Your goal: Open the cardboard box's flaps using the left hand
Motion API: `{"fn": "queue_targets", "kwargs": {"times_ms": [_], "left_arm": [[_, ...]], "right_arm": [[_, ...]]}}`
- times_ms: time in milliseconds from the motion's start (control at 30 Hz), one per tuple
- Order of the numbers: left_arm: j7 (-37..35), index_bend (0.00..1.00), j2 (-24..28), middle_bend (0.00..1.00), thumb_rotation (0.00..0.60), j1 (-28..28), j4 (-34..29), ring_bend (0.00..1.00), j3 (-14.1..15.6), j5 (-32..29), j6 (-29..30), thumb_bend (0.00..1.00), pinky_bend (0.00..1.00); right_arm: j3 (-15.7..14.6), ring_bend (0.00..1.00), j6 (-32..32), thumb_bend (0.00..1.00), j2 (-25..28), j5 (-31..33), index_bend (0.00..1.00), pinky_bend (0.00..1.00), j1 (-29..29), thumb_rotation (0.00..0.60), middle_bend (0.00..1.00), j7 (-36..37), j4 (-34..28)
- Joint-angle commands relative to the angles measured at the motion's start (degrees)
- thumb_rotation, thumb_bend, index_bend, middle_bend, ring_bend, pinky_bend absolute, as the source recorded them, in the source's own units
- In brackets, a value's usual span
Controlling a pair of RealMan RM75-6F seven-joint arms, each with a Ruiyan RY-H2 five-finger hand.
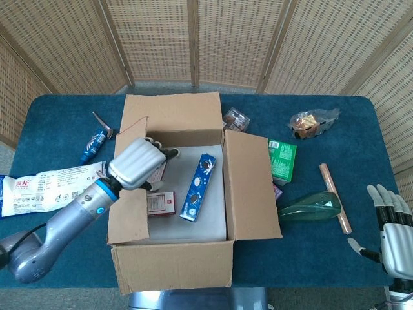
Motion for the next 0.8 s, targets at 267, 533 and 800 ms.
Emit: {"fn": "queue_targets", "kwargs": {"times_ms": [267, 533, 800], "left_arm": [[-6.76, 0.3, 6.74, 0.6, 0.6, 5.16, -2.29, 0.52, -0.07, 7.25, 1.11, 0.0, 0.53], [-11.27, 0.3, 11.67, 0.6, 0.6, 8.42, -3.02, 0.53, -0.37, 12.18, 2.04, 0.0, 0.53], [-14.67, 0.3, 14.78, 0.6, 0.6, 11.83, -2.6, 0.53, 0.71, 16.26, 2.35, 0.0, 0.53]], "right_arm": [[-0.15, 0.0, -0.01, 0.0, -0.33, -0.26, 0.0, 0.0, -0.01, 0.6, 0.0, -0.72, -0.1], [-0.27, 0.0, -0.3, 0.0, -0.72, -0.23, 0.0, 0.0, 0.09, 0.6, 0.0, -1.52, -0.08], [-0.37, 0.0, -0.4, 0.0, -0.58, -0.23, 0.0, 0.0, 0.04, 0.6, 0.0, -1.41, -0.27]]}}
